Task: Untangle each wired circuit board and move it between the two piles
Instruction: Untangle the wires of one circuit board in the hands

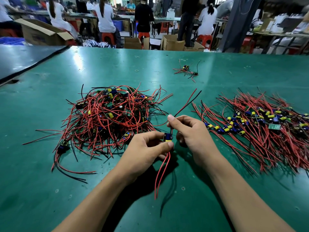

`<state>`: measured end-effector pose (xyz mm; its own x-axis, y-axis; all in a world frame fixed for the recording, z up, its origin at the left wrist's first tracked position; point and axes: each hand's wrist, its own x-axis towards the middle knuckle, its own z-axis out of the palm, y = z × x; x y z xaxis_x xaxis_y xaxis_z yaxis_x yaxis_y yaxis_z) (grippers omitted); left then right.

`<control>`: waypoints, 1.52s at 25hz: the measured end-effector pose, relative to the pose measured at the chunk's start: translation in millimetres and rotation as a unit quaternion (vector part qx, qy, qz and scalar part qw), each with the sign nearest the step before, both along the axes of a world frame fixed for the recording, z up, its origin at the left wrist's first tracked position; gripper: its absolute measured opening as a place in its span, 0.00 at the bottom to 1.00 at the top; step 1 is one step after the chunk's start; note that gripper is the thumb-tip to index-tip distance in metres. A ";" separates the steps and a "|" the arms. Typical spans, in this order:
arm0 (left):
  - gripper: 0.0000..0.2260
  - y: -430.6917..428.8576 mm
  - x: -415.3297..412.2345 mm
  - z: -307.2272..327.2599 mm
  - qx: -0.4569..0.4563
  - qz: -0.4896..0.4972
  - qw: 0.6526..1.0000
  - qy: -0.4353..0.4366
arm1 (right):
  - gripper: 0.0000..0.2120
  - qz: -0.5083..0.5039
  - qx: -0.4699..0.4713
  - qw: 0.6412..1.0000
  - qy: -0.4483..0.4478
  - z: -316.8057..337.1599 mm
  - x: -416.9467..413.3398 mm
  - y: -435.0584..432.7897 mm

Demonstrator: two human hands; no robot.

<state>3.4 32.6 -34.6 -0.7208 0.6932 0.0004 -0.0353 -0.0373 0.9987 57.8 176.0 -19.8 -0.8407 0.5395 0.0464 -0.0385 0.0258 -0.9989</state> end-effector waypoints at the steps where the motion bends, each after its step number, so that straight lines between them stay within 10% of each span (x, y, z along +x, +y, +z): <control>1: 0.05 -1.3 -0.4 0.5 -0.015 -0.015 1.000 0.014 | 0.13 -0.018 -0.025 1.000 0.003 -0.2 -0.7 2.2; 13: 0.05 2.6 1.9 3.8 -0.002 -0.007 1.000 -0.004 | 0.20 0.038 -0.057 0.997 -0.034 -2.1 -0.4 -5.3; 21: 0.06 -4.8 -0.7 7.3 -0.097 -0.015 0.968 0.230 | 0.25 0.074 -0.171 0.974 -0.131 -3.9 -4.1 -2.7; 31: 0.10 1.1 -1.4 2.6 -0.018 0.033 0.999 0.039 | 0.15 0.166 -0.119 0.978 -0.044 -10.2 3.4 -12.8; 38: 0.13 -1.7 -1.7 5.9 -0.037 -0.019 0.997 0.070 | 0.20 0.175 -0.119 0.976 -0.047 -14.5 2.6 -2.2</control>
<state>1.6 30.8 -28.7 -0.6901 0.7222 0.0471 0.1054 0.0358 0.9938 60.4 173.8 -34.3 -0.9703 0.2036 -0.1309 0.0882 -0.2065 -0.9745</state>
